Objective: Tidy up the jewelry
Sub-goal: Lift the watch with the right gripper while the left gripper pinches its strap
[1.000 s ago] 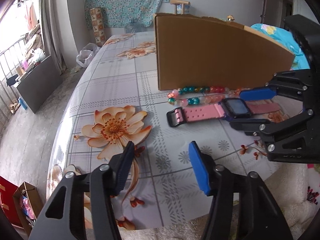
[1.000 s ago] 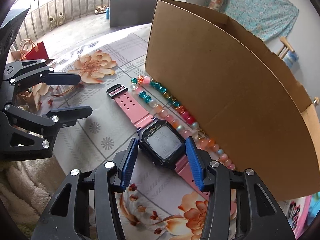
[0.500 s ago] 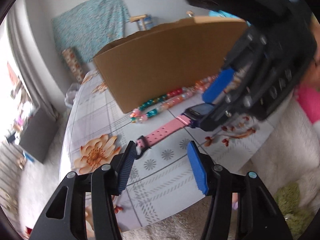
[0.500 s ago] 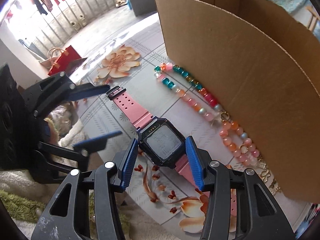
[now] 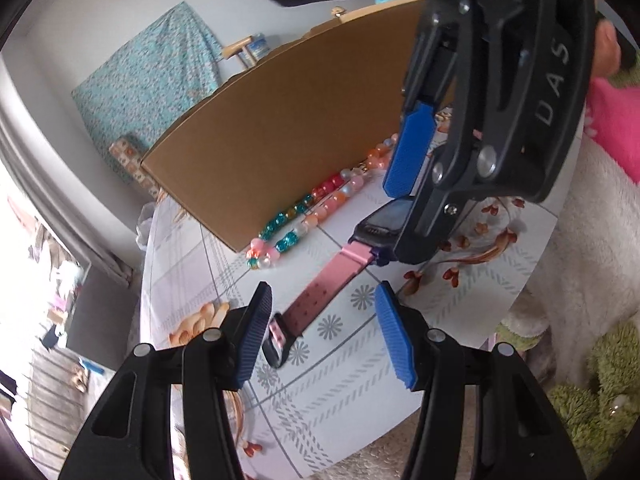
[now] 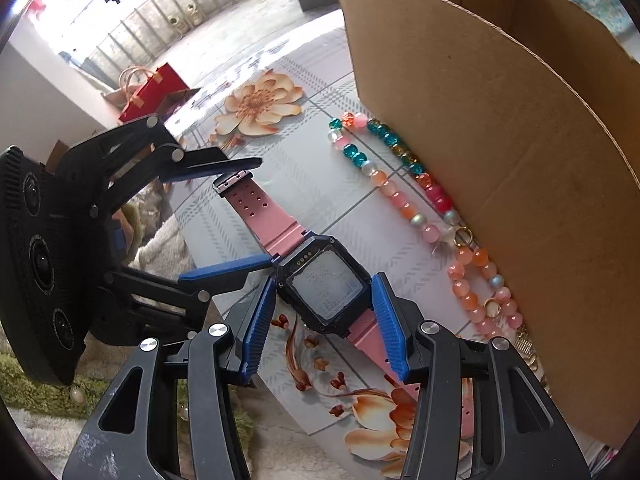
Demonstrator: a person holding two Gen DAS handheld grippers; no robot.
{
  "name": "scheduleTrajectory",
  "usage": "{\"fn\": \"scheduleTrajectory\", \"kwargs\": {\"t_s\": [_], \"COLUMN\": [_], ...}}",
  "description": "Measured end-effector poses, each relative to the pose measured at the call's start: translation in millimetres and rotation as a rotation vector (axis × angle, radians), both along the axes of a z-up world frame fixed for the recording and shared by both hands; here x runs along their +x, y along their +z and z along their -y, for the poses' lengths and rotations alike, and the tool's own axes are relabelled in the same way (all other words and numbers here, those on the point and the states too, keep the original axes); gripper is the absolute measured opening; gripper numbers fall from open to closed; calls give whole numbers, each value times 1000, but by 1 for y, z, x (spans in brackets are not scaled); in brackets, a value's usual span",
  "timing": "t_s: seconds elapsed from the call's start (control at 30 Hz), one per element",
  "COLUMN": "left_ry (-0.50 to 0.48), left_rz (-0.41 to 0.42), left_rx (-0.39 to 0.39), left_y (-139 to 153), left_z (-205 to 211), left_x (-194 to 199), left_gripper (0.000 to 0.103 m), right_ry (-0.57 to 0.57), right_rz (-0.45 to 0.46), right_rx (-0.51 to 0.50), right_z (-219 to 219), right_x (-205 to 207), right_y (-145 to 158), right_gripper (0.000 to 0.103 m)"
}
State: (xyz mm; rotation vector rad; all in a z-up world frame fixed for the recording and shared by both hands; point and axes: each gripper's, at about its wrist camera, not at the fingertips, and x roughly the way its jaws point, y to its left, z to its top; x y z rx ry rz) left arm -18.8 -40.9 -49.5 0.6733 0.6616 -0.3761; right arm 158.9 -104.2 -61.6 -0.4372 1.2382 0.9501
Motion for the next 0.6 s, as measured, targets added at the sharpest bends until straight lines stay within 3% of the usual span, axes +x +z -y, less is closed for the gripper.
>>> {"fn": "scheduleTrajectory", "kwargs": {"t_s": [0.17, 0.3, 0.4, 0.6], "left_ry": [-9, -4, 11, 57], "left_rz": [-10, -34, -69, -187], "left_rx": [27, 40, 29, -86], "left_y": [-1, -5, -6, 1], "left_z": [3, 4, 3, -10], "left_x": [5, 9, 14, 31], "left_gripper": [49, 21, 8, 7], "right_ry": [22, 18, -10, -126], "right_rz": [-36, -56, -54, 9], "right_rx": [41, 90, 142, 217], "right_z": [4, 15, 23, 46], "right_x": [4, 4, 3, -11], "right_y": [-3, -2, -4, -1], "right_gripper": [47, 47, 47, 49]}}
